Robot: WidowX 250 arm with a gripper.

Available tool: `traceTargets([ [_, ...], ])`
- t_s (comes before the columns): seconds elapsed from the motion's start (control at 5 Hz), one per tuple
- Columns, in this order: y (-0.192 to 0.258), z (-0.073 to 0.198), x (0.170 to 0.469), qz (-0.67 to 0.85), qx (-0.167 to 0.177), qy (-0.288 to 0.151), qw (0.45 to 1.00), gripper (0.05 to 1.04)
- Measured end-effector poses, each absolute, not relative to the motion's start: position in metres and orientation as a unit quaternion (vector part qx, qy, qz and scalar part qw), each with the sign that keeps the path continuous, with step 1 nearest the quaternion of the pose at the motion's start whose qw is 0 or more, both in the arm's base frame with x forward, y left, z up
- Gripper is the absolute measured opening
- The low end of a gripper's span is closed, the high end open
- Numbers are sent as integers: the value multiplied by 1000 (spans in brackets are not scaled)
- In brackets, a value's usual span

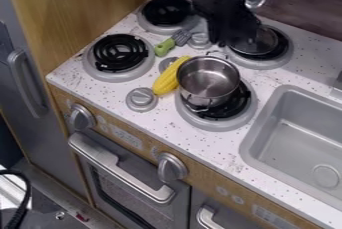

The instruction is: Move the silver pot from the lower left burner to the lower right burner

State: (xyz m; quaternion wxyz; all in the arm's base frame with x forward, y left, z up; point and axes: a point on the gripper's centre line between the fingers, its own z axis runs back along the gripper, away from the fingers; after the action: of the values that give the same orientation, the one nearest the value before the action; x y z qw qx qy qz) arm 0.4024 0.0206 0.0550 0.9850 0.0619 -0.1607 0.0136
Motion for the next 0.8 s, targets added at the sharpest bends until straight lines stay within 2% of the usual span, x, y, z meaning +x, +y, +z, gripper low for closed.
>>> traceTargets([
  [0.2,27,56,401,16,53,-151,987,297],
  [0.4,13,46,394,4,55,-134,989,590],
  [0.6,-22,34,384,-9,52,-110,992,879],
  [0.8,-34,14,374,10,52,-73,996,1003],
])
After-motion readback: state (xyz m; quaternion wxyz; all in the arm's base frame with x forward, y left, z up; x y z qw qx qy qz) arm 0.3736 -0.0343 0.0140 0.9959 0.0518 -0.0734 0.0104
